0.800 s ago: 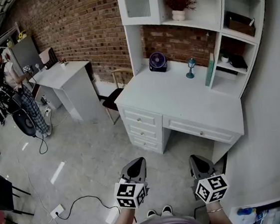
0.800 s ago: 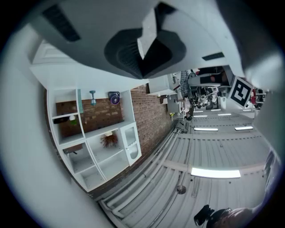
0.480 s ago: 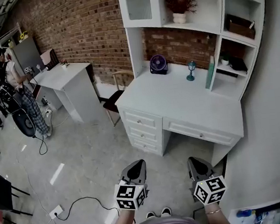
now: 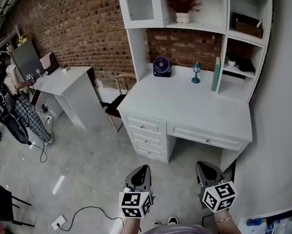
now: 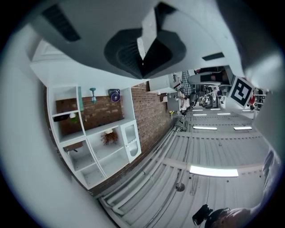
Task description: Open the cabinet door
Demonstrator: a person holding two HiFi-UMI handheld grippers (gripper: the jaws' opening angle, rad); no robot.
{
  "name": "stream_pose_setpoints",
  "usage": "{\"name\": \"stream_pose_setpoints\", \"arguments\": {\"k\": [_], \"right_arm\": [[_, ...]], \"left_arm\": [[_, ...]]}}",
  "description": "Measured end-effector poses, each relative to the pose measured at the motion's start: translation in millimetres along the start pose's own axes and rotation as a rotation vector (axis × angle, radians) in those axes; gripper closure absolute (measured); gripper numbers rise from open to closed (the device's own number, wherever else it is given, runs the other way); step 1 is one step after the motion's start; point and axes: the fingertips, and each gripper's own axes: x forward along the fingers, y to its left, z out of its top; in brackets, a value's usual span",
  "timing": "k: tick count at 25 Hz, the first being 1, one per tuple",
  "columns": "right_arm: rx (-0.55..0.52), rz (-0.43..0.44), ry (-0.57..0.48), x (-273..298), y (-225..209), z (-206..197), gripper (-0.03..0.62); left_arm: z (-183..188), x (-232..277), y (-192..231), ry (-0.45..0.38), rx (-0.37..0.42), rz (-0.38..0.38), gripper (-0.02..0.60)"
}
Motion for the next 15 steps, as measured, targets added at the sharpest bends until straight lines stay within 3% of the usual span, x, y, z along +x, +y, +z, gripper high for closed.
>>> {"name": "stream_pose_setpoints", "arguments": {"k": [2, 5, 8, 15], "right_arm": [[-0.001, -0.01, -0.006, -1, -6, 2, 0.591], [0.005, -0.011, -0.01, 0, -13, 6, 0.555], [0.012, 0.002, -0.017, 2, -17, 11, 0.508], [0.024, 0.03, -0.015, 14, -18, 12, 0.467]], "left_arm": [[2, 2, -2, -0.007, -0.001, 0.003, 0.577], [7, 5, -4, -0.019, -0.009, 0.005, 0.517], [12, 7, -4, -0.031, -0.016, 0.018, 0.497], [19, 17, 2, -0.038, -0.029, 0.02, 0.461]]}}
